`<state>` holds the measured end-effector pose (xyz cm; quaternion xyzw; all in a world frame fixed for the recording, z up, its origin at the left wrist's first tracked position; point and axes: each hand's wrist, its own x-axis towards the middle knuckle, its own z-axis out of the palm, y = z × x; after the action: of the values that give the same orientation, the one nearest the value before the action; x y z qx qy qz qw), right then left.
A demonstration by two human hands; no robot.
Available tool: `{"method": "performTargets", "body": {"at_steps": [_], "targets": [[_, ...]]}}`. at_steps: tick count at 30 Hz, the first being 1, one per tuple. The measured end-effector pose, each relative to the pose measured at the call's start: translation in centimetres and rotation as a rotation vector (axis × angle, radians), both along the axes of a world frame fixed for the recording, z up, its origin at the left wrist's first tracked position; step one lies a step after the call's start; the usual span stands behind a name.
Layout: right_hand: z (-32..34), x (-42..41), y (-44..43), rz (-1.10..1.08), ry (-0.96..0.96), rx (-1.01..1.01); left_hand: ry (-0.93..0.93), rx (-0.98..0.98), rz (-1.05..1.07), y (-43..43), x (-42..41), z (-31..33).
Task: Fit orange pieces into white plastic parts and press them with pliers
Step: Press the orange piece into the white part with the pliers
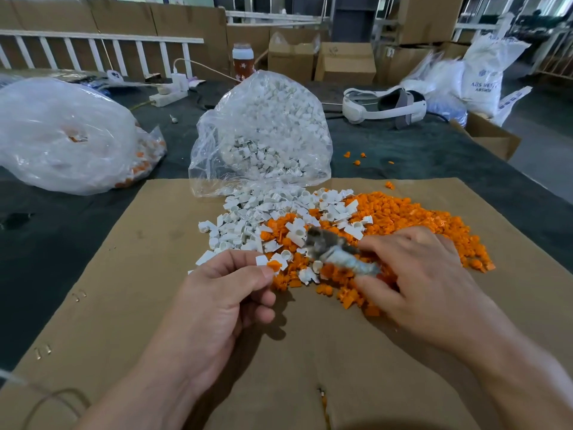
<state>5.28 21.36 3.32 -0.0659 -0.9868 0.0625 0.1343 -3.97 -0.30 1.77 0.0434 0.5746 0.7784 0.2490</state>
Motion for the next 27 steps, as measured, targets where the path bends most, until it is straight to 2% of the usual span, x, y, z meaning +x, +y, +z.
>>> {"method": "performTargets", "body": {"at_steps": [5,14,19,27], "targets": [[1.1,0.3,-0.7,-0.055,0.11,-0.127,0.01,0.027,0.001,0.0,0.1,0.2],[2.2,1.5,-2.5,0.107,0.044,-0.121,0.11,0.178,0.0,0.0,0.6,0.8],[2.4,1.5,-2.8,0.147,0.021,-0.052,0.167,0.16,-0.021,-0.2,0.7,0.4],[2.6,1.9,-2.7,0.202,-0.049,-0.121,0.198,0.168,-0.019,-0.2,0.8,0.5]]}}
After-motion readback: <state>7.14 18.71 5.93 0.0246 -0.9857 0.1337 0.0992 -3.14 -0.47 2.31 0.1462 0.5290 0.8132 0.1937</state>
